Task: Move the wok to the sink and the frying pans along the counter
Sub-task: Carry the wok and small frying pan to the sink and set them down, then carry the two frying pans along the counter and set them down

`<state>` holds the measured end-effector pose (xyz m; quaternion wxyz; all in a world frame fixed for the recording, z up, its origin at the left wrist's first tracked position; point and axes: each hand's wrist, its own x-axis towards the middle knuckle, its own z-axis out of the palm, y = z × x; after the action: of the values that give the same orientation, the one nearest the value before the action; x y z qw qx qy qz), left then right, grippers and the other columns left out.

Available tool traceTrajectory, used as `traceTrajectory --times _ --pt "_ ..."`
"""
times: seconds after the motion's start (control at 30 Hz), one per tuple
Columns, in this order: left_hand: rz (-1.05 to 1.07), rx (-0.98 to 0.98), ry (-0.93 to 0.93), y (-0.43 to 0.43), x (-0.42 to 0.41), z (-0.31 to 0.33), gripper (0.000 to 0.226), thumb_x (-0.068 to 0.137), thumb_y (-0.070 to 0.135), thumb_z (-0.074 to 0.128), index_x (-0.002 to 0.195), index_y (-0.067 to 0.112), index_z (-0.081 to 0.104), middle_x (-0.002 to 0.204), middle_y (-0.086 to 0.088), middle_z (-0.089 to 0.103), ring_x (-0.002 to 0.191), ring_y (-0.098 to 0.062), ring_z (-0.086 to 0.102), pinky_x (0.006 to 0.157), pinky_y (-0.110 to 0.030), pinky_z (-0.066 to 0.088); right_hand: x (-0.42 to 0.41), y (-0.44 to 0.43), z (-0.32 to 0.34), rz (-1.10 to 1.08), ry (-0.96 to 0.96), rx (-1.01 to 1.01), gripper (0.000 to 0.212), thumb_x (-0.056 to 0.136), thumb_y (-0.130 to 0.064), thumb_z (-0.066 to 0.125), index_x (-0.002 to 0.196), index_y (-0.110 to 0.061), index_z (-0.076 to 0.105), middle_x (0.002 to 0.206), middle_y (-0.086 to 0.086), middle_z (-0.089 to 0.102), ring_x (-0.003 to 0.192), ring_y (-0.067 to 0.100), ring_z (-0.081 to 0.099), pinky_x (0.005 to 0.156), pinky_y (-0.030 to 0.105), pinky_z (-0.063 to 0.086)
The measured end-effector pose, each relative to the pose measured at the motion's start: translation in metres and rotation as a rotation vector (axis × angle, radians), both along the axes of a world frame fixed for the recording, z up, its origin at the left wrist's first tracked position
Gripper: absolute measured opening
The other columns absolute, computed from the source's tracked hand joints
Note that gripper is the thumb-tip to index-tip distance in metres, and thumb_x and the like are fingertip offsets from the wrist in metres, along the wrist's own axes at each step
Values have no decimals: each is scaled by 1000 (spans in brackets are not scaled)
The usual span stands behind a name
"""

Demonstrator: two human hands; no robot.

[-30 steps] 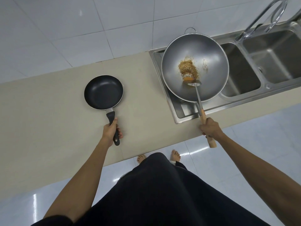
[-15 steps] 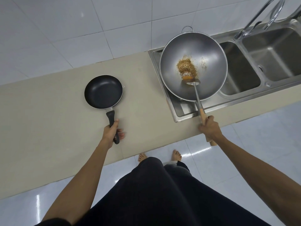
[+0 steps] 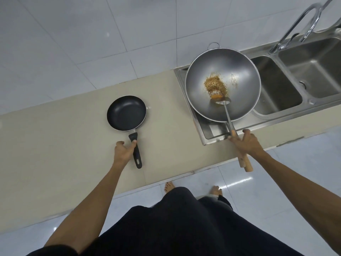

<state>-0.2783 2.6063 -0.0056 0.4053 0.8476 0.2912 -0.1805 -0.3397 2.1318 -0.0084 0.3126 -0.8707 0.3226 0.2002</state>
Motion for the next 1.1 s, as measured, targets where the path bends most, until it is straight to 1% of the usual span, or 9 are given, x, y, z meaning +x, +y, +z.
traceTrajectory --times 0.07,0.13,0.23,0.37,0.43,0.57,0.73,0.8,1.1 --pt "-53 148 -67 4 6 12 81 89 51 66 143 -3 39 144 -25 48 131 -41 47 108 -49 40 8 -11 8 49 -18 -35 91 91 -65 60 153 -3 33 153 29 44 137 49 45 107 59 43" --pt "-143 300 -114 0 8 26 84 88 57 64 145 0 39 145 -25 46 133 -44 43 107 -54 38 16 -27 18 94 -28 -71 90 93 -66 56 153 -2 33 155 30 42 139 50 43 110 61 40" --pt "-354 480 -257 -16 8 49 79 89 54 64 142 -1 46 142 -26 50 131 -46 44 105 -57 36 27 -55 37 133 -52 -119 89 94 -69 50 155 -6 34 157 29 40 142 49 40 112 62 37" --pt "-662 617 -400 -73 12 77 91 81 71 37 134 -1 56 137 -22 57 129 -41 48 109 -52 30 26 -110 63 128 -137 -126 87 95 -72 43 153 -7 40 158 27 42 142 47 41 114 60 34" --pt "-766 630 -421 -123 14 87 94 81 74 30 136 3 55 140 -19 55 134 -37 44 113 -50 26 19 -143 73 111 -174 -126 84 97 -69 44 153 -7 42 157 27 43 143 46 41 116 58 33" --pt "-884 565 -499 -241 11 98 96 81 75 27 140 4 52 142 -19 54 134 -35 44 114 -45 29 2 -219 90 154 -186 -182 81 98 -69 38 153 -9 43 158 26 40 144 44 37 117 60 30" --pt "-968 502 -507 -363 0 105 77 93 65 47 146 9 45 145 -16 51 135 -31 43 114 -44 30 -19 -315 111 141 -163 -254 83 97 -73 33 151 -11 44 157 26 41 144 44 36 116 61 29" --pt "-1018 492 -517 -406 2 108 75 94 65 46 144 10 46 143 -17 53 133 -32 45 113 -44 31 -27 -351 119 133 -160 -276 86 96 -75 31 153 -12 41 160 26 37 147 44 33 117 62 27" --pt "-1158 471 -540 -586 45 125 84 92 71 41 145 7 44 142 -20 53 128 -33 50 109 -45 39 -33 -494 131 78 -172 -271 88 96 -74 30 157 -11 37 163 25 33 150 43 28 118 63 26"
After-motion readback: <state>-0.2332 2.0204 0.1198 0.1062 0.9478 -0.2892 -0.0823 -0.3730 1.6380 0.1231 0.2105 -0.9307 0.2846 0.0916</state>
